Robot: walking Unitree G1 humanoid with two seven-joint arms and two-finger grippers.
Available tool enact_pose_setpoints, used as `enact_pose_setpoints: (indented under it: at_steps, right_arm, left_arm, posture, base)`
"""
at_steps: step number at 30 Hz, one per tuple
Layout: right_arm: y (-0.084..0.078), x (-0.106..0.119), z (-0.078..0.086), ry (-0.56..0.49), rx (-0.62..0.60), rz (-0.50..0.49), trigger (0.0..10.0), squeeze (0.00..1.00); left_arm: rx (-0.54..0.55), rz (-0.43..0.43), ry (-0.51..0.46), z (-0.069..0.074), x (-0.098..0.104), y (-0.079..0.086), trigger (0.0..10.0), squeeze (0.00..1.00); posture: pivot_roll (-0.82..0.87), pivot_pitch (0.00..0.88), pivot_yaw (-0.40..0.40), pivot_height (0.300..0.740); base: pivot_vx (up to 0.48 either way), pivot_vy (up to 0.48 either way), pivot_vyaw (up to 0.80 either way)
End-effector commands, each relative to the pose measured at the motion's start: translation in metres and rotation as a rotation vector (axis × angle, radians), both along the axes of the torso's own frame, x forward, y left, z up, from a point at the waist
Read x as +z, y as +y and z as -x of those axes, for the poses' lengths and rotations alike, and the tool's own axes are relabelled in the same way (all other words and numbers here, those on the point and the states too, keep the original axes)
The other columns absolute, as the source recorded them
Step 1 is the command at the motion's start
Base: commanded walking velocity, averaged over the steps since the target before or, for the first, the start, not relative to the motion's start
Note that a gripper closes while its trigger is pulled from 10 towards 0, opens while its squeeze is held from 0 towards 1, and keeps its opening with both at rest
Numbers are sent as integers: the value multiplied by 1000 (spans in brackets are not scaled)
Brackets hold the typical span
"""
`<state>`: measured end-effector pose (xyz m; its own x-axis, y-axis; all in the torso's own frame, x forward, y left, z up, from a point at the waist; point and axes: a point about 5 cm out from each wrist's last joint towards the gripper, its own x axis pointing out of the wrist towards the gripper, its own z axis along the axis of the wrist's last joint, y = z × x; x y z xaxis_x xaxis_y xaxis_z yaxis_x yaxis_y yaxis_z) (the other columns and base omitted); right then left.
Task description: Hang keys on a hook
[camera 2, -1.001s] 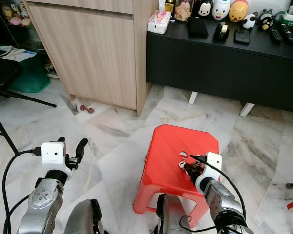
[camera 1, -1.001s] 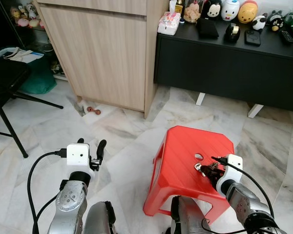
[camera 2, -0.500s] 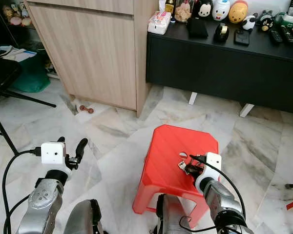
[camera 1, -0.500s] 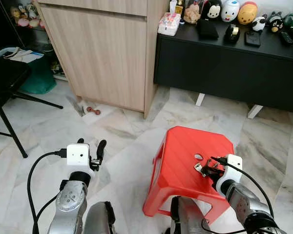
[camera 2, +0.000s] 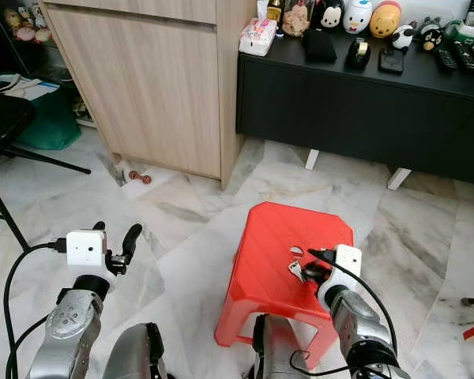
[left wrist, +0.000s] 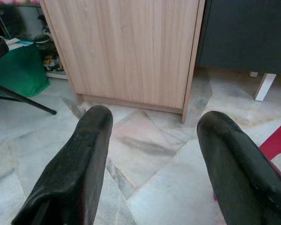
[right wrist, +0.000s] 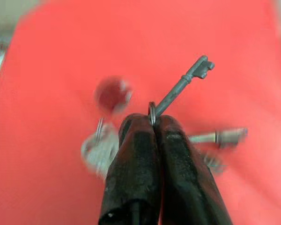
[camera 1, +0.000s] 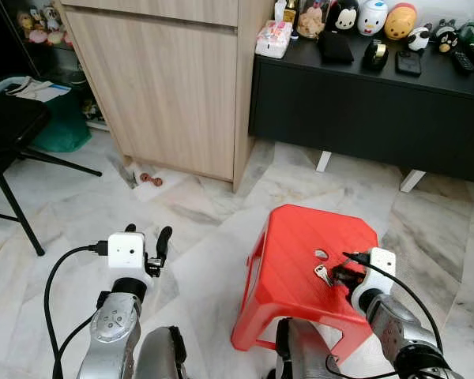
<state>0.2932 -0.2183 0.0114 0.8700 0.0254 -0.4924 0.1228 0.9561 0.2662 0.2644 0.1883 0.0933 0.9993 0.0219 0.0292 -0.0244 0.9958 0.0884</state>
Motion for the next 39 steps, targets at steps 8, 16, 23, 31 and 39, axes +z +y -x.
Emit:
enact_pose_setpoints:
  at_steps: [8,16,23,31,39]
  right_arm:
    - [-7,59,-24,-360,-130,170,0,0]
    - [-11,38,-16,-168,-314,16,353,0]
    - [-7,12,-4,31,-91,220,10000,0]
    - [1,16,-11,47,-10,231,10000,0]
    - [7,-25,18,294,20,133,10000,0]
  left_arm:
    - [-7,-17,5,0,-3,-2,10000,0]
    - [-7,-22,3,-1,-3,-1,10000,0]
    - [-9,-26,-6,-3,-1,-1,10000,0]
    - [-9,-27,-7,-3,-2,-1,10000,0]
    - [-12,-24,-2,-3,-3,-3,10000,0]
  posture:
    - [-94,119,-74,596]
    - [-96,110,-73,596]
    - [-91,101,-75,596]
    - [-91,100,-75,596]
    - [-96,102,-77,596]
  base:
    - [0,0,0]
    - [0,0,0]
    - [0,0,0]
    - [0,0,0]
    - [0,0,0]
